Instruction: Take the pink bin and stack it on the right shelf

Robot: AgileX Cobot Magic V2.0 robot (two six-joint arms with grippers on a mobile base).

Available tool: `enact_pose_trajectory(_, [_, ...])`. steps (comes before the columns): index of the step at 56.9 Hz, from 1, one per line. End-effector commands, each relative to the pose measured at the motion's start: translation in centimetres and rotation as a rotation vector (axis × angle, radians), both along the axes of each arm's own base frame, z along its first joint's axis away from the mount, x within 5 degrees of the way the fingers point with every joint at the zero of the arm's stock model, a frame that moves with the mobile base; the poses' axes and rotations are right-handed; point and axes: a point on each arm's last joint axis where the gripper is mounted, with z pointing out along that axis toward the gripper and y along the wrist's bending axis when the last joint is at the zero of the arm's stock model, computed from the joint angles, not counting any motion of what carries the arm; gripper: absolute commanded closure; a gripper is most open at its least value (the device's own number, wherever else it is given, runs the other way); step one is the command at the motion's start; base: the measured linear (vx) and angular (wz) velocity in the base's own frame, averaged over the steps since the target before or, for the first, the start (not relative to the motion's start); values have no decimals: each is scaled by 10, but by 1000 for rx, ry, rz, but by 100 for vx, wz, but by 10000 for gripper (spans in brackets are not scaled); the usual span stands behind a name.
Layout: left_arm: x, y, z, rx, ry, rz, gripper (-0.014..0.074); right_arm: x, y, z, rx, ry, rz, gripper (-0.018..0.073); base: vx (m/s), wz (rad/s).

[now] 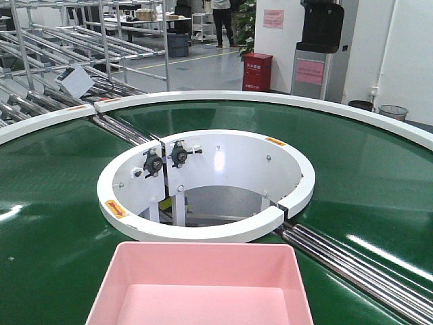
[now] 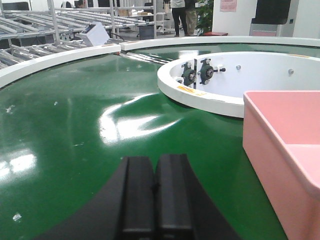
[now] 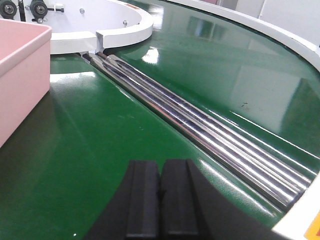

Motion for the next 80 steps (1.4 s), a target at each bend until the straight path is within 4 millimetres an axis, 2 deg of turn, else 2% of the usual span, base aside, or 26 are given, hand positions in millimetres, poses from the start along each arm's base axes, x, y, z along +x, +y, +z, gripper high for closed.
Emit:
enact_pose_trajectory(1, [2, 0, 4, -6, -66, 1, 601, 1, 1, 8, -41, -89, 20, 571, 0, 0])
enact_pose_trajectory(6, [2, 0, 4, -6, -66, 1, 601, 1, 1, 9, -48, -95, 22, 571, 0, 0])
enact_pose_trajectory(16, [2, 0, 7, -6, -96, 1, 601, 2, 5, 21, -33, -233, 57, 571, 0, 0])
enact_pose_trajectory(23, [0, 0, 20, -3, -242, -3, 601, 2, 8, 32, -33, -354, 91, 571, 0, 0])
enact_pose_trajectory(29, [-4, -1, 39, 0, -400, -7, 601, -3, 12, 54, 24, -530, 128, 571, 0, 0])
enact_pose_trajectory(32, [-8, -1, 55, 1, -461, -7, 601, -7, 11, 70, 74, -584, 129, 571, 0, 0])
enact_pose_trajectory(39, [-23, -1, 124, 5, -555, -5, 601, -16, 9, 127, 136, -625, 104, 569, 0, 0])
enact_pose_trajectory(45, [-21, -1, 169, 12, -464, 1, 601, -10, 7, 163, 120, -558, 78, 569, 0, 0])
enact_pose_trajectory(50, [-5, 0, 188, 13, -342, 4, 601, 4, 5, 177, 106, -462, 57, 568, 0, 0])
enact_pose_trajectory(56, [18, 1, 190, 11, -257, 4, 597, 25, 5, 179, 108, -382, 52, 566, 0, 0])
enact_pose_trajectory(66, [47, 1, 176, 6, -116, 3, 563, 53, 5, 167, 114, -255, 45, 538, 0, 0])
enact_pose_trajectory(75, [50, 1, 170, -5, -54, 3, 419, 67, 5, 160, 124, -195, 41, 437, 0, 0])
enact_pose_trajectory(80, [51, 1, 165, -4, 4, 5, 277, 70, 5, 158, 126, -178, 40, 340, 0, 0])
